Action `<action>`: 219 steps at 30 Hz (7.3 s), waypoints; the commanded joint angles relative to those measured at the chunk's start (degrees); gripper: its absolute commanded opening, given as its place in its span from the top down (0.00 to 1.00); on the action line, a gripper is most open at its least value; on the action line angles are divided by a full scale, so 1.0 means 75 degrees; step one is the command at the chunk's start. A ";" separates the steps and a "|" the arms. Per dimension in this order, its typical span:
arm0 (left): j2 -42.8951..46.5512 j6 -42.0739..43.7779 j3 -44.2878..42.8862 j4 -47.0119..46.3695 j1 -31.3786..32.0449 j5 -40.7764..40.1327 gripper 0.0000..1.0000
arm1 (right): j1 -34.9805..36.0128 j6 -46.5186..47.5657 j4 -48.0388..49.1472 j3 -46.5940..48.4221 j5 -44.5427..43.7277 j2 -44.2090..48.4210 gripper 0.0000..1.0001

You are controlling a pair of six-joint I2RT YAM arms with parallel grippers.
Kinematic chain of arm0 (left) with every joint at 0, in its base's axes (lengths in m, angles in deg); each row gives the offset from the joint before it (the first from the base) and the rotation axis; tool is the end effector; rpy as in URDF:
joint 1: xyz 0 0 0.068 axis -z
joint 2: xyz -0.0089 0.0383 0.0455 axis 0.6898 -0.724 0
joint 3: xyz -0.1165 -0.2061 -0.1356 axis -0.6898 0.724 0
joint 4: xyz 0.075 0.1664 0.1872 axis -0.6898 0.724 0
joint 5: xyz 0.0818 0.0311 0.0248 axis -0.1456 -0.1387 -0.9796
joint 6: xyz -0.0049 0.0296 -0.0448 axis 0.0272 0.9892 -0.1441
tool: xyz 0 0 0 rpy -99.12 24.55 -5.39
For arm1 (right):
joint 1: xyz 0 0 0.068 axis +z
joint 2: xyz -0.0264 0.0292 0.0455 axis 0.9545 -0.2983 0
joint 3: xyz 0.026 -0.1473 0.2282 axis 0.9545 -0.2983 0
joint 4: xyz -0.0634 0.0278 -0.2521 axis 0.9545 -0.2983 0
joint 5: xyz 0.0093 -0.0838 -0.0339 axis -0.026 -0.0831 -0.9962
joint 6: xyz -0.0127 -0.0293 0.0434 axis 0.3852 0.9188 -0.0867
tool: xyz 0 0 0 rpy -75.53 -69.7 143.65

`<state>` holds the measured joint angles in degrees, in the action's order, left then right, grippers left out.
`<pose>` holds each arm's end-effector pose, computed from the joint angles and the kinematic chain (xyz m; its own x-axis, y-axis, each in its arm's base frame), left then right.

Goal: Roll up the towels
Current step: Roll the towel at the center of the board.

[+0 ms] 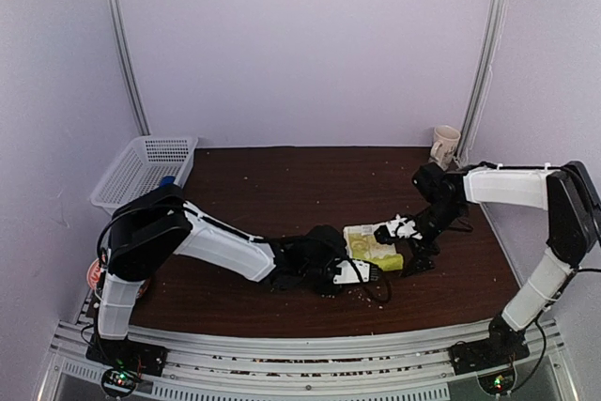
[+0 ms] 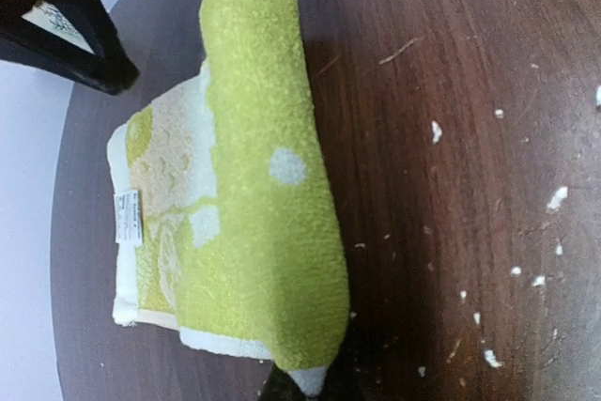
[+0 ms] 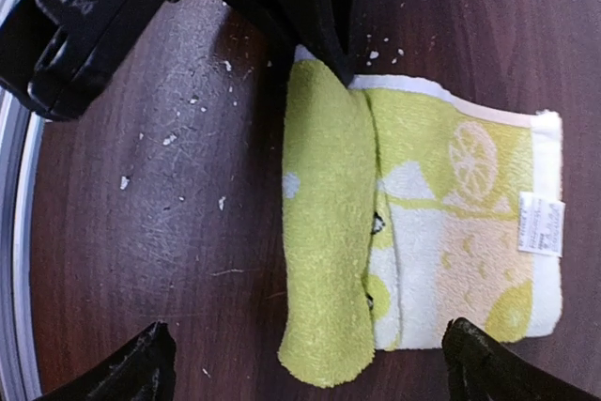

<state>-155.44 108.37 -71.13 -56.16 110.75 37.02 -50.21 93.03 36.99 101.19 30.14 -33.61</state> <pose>0.1814 -0.4192 0.1114 0.3001 0.7547 -0.5834 0.8604 0.0499 0.5072 0.2590 0.1294 0.1865 0.1297 -0.7921 -0.5964 -0.9869 -0.1616 0.0001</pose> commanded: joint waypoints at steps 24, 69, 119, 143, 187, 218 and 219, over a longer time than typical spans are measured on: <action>-0.0873 -0.2834 -0.2272 0.3258 -0.0803 0.2889 1.00 | -0.0051 0.2876 0.3862 -0.4132 0.0328 0.3445 0.08; -0.1666 -0.3469 -0.3432 0.4194 -0.1295 0.4364 1.00 | 0.0849 0.1301 0.9188 -0.5542 -0.1417 0.2084 0.48; -0.0308 -0.3292 -0.2270 0.3571 -0.1403 0.3455 0.49 | 0.0917 0.0552 0.7002 -0.4180 -0.1905 0.1304 1.00; 0.1575 0.0268 0.2503 -0.2902 -0.0446 -0.0369 0.30 | 0.0711 -0.1358 0.0964 0.0511 -0.0845 -0.1502 1.00; -0.0366 0.1297 0.0865 -0.2646 -0.0147 0.0025 0.57 | 0.0214 -0.0513 -0.2747 0.2968 0.0396 -0.3616 1.00; -0.0341 -0.1939 -0.0629 0.1226 -0.0456 0.2642 1.00 | -0.0201 -0.1827 0.1965 -0.0184 -0.1522 0.1007 0.00; -0.0363 -0.2068 -0.0701 0.1311 -0.0498 0.2738 1.00 | -0.0202 -0.1904 0.2457 -0.0551 -0.1683 0.1392 0.00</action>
<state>-157.01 99.91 -74.87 -54.50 108.08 50.52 -51.37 83.85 39.81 103.53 24.06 -31.51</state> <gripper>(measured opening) 0.037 0.999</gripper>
